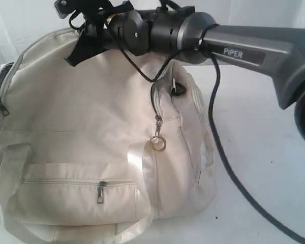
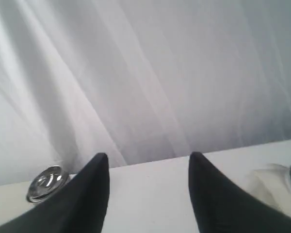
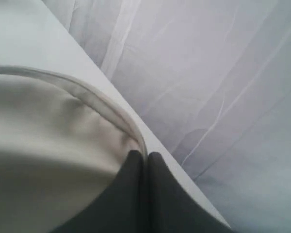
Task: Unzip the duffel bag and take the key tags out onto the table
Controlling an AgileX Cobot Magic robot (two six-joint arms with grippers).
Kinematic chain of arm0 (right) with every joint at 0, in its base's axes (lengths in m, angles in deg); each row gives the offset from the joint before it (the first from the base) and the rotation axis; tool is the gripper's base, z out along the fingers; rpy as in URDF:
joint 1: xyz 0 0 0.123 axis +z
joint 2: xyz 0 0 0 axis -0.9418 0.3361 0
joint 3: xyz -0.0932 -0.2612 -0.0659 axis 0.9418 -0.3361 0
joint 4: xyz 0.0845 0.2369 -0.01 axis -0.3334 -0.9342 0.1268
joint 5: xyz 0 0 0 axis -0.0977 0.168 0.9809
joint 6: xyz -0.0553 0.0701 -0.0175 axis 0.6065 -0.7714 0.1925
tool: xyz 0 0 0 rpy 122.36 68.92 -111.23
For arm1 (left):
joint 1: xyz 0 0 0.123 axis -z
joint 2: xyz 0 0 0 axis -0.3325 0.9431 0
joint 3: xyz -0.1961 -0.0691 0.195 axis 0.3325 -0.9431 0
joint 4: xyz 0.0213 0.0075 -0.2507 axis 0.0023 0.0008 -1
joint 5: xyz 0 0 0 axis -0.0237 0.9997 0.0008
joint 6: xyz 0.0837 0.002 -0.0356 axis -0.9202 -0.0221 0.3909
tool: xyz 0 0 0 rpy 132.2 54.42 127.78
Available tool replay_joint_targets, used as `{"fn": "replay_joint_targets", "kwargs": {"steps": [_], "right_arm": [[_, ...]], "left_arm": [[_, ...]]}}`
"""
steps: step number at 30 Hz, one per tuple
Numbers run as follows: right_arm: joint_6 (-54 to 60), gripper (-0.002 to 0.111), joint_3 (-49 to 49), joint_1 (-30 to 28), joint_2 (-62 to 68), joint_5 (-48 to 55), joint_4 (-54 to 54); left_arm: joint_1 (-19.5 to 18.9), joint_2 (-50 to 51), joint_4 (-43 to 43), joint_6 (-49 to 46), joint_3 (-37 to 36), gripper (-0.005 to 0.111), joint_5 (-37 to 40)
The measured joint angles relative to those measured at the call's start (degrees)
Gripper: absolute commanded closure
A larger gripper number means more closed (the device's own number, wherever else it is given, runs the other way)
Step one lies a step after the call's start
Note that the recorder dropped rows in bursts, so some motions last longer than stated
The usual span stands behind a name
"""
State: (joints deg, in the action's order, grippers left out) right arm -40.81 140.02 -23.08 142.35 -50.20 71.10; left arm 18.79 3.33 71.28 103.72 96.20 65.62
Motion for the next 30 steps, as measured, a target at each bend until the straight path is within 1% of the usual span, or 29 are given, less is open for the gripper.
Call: {"fn": "replay_joint_targets", "kwargs": {"steps": [1,3,5,6,9,12,15,19,24,29,30], "right_arm": [[0.00,0.108,0.00,0.00,-1.71,2.81,0.00],[0.00,0.108,0.00,0.10,-3.79,7.09,0.00],[0.17,0.108,0.00,1.02,-5.50,10.98,0.00],[1.25,0.108,0.00,2.16,-6.42,13.22,0.00],[3.94,0.108,0.00,5.52,-8.45,17.41,0.00],[5.26,0.108,0.00,9.71,-10.96,25.39,0.00],[5.38,0.108,0.00,11.89,-12.41,31.60,0.00],[5.38,0.108,0.00,14.16,-13.79,40.12,0.00],[5.38,0.108,0.00,17.69,-14.54,54.36,0.00],[3.80,0.108,0.00,20.94,-14.54,60.78,-0.14],[2.87,0.108,0.00,21.44,-14.54,61.34,-0.42]], "left_arm": [[0.00,-2.84,-1.00,1.01,0.10,0.053,3.37],[0.00,-6.06,-3.58,1.68,0.20,0.053,5.98],[0.00,-8.36,-6.70,1.82,0.20,0.053,6.87],[0.00,-9.83,-8.86,1.82,0.20,0.053,7.00],[0.00,-12.64,-10.30,1.70,-0.93,0.053,8.39],[0.00,-16.49,-13.93,1.02,-4.86,0.053,14.09],[0.00,-18.87,-19.36,-2.57,-6.62,0.053,16.63],[0.00,-21.10,-27.00,-9.91,-8.22,0.053,17.37],[0.00,-22.77,-35.00,-16.38,-9.15,0.053,18.05],[0.00,-23.04,-41.09,-20.56,-9.28,0.053,18.38],[0.00,-23.04,-42.19,-20.90,-9.28,0.055,18.38]]}}
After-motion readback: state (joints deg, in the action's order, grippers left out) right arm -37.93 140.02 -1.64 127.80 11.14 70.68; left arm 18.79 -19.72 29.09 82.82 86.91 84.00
